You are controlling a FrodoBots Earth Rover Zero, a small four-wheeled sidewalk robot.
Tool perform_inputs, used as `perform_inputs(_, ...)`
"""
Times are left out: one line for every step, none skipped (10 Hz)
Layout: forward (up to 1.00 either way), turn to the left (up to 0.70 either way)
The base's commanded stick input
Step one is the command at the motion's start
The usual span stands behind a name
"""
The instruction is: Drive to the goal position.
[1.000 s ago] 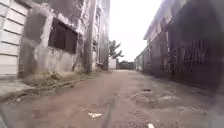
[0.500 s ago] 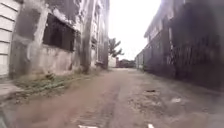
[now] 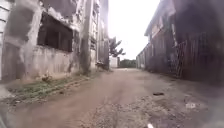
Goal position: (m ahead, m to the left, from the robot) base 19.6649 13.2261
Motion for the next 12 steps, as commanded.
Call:
perform_inputs(0.70,-0.35)
perform_inputs(0.70,-0.35)
perform_inputs(0.70,-0.35)
perform_inputs(0.70,-0.35)
perform_inputs(0.70,-0.02)
perform_inputs(0.70,-0.01)
perform_inputs(0.70,0.00)
perform_inputs(0.70,0.00)
perform_inputs(0.70,0.00)
perform_inputs(0.70,0.00)
perform_inputs(0.70,0.00)
perform_inputs(0.70,0.00)
